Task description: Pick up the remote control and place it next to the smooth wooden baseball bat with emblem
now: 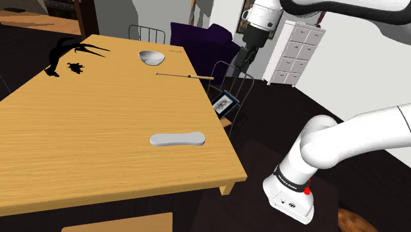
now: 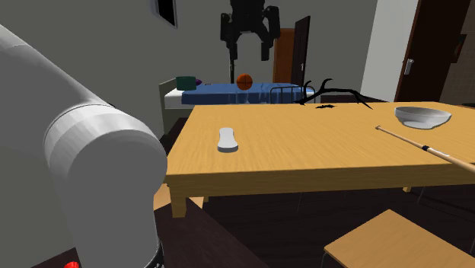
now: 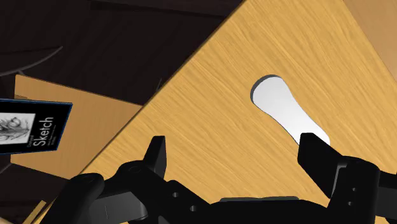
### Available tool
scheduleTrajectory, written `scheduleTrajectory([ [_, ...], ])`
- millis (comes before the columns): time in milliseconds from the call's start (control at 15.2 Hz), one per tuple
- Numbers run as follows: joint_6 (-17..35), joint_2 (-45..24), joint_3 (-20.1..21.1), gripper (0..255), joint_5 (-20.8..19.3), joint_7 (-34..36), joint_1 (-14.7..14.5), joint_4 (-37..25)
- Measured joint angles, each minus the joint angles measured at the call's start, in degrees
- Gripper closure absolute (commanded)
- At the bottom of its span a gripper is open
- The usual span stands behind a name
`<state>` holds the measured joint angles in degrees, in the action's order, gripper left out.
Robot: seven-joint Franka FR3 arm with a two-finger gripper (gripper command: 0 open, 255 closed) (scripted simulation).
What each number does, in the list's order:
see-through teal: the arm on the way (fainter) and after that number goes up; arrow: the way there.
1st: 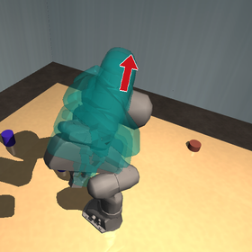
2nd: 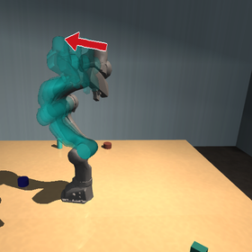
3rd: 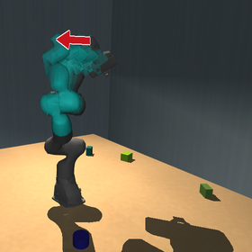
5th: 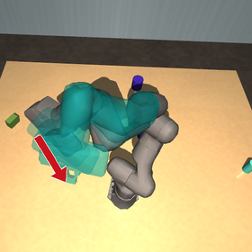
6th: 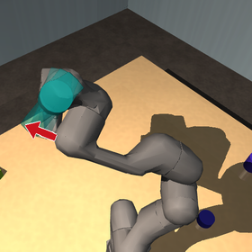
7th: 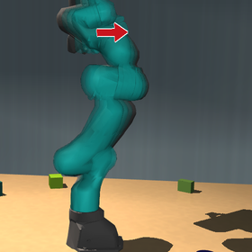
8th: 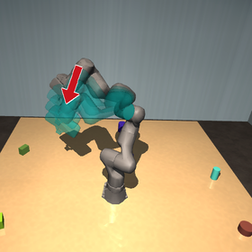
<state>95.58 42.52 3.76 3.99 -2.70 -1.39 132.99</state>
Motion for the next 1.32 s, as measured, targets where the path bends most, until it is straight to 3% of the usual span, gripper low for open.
scheduleTrajectory([
  [528,8.79,-7.4,2.31,0,0.34,-5.4,-3.74,2.62],
  [1320,26.29,-26.54,8.29,0,-0.92,-14.55,-10.13,3.45],
])
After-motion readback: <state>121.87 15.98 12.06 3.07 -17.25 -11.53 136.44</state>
